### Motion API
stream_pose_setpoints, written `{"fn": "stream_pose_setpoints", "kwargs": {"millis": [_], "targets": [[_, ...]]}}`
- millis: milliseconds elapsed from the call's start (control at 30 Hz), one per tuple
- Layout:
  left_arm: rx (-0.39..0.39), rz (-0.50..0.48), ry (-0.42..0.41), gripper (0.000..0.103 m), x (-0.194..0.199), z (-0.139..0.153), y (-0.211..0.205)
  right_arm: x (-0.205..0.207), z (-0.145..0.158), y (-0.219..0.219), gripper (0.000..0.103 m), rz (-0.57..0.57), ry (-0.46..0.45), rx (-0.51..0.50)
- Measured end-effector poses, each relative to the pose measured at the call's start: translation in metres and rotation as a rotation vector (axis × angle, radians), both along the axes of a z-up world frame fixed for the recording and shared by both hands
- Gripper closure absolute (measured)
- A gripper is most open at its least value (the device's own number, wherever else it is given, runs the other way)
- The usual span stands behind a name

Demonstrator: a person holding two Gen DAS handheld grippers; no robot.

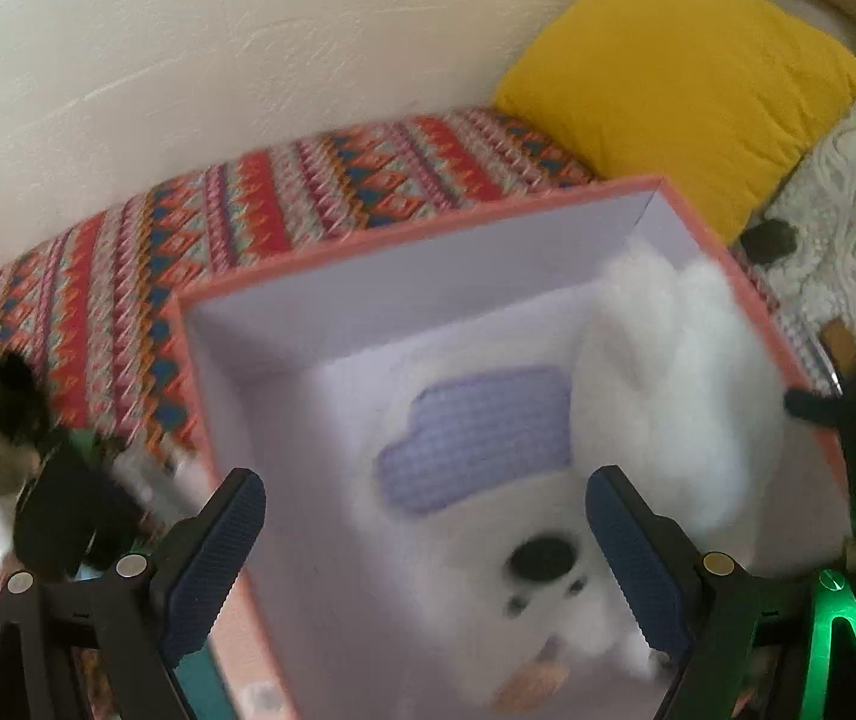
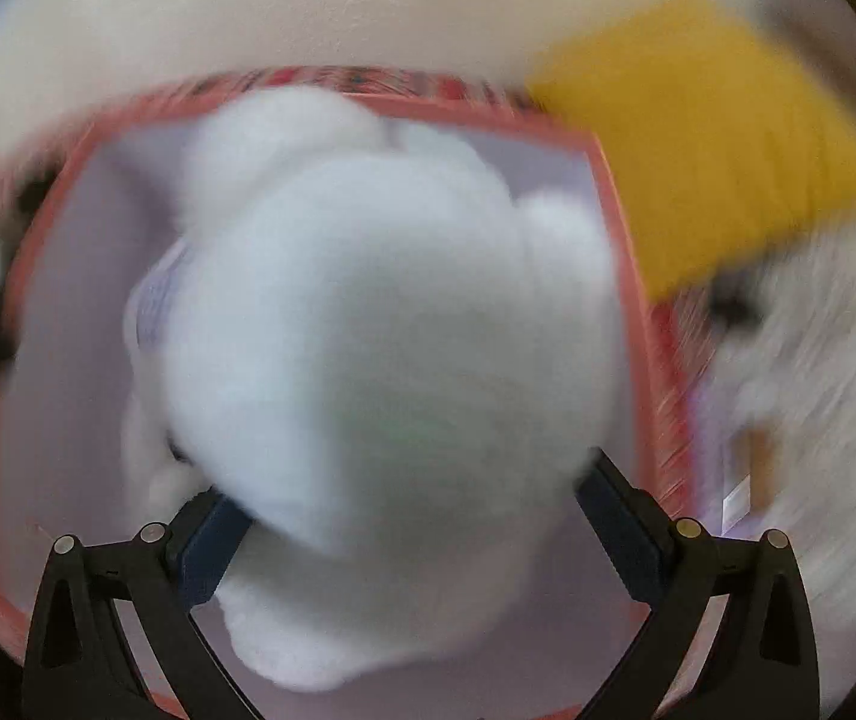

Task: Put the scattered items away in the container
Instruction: 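Lower the plush bear into the pink box and open both grippers, then move both grippers back toward the remaining items on the bed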

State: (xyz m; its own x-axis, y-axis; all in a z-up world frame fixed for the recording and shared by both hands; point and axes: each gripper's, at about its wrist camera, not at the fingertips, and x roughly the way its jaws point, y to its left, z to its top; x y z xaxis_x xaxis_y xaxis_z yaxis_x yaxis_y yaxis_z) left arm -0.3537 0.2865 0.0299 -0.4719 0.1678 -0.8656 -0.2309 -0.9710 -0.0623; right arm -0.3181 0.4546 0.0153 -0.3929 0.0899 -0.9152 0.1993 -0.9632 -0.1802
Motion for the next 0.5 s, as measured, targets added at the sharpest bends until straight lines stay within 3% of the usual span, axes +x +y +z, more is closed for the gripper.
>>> {"fn": "stream_pose_setpoints", "kwargs": {"millis": [100, 200, 267, 367, 500], "targets": [[-0.019, -0.054, -0.026, 0.012, -0.02, -0.02, 0.021, 0.007, 0.023, 0.022, 0.0, -0.001, 0.082, -0.06], [0.029, -0.037, -0.05, 0.013, -0.029, -0.027, 0.025, -0.002, 0.04, 0.046, 0.0, -0.004, 0.165, -0.099], [0.01, -0.012, -0.012, 0.013, -0.028, -0.022, 0.017, -0.015, 0.03, 0.019, 0.0, 0.0, 0.18, -0.068], [-0.014, 0.0, 0.006, 0.013, -0.019, -0.014, 0.001, 0.01, 0.024, -0.02, 0.0, 0.008, 0.193, -0.038], [0.053, 0.026, 0.043, 0.013, 0.023, 0.009, -0.049, 0.04, 0.022, -0.052, 0.0, 0.016, 0.224, -0.115]]}}
